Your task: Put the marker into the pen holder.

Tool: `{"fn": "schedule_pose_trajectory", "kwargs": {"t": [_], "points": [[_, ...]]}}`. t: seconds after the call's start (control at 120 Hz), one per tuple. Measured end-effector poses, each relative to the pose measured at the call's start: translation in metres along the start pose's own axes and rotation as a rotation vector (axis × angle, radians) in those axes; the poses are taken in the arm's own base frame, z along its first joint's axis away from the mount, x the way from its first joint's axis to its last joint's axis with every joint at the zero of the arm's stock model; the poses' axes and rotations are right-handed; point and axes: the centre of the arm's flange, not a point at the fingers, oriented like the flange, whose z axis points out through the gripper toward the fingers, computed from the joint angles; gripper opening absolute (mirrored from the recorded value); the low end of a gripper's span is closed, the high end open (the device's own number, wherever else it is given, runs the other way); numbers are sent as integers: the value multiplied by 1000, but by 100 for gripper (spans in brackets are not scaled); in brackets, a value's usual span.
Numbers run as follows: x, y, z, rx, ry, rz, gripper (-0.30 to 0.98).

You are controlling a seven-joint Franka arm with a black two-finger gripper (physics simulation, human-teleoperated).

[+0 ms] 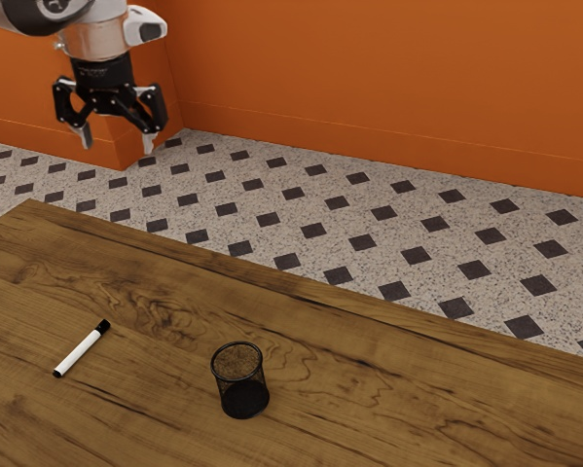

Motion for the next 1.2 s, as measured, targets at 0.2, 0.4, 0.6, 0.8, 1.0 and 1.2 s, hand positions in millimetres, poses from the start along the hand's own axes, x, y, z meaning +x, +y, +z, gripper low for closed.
{"fn": "schedule_pose_trajectory", "kwargs": {"t": [0.2, 0.4, 0.6, 0.8, 1.0, 1.2], "points": [[-10, -21, -1, -3, 0, -43, 68], [-47, -71, 132, 60, -243, -101, 69], [-83, -142, 265, 14, -314, -181, 69], [-71, -155, 336, -19, -241, -118, 69], [-57, -169, 381, -38, -174, -18, 69], [-46, -169, 407, -47, -138, 120, 69]]}}
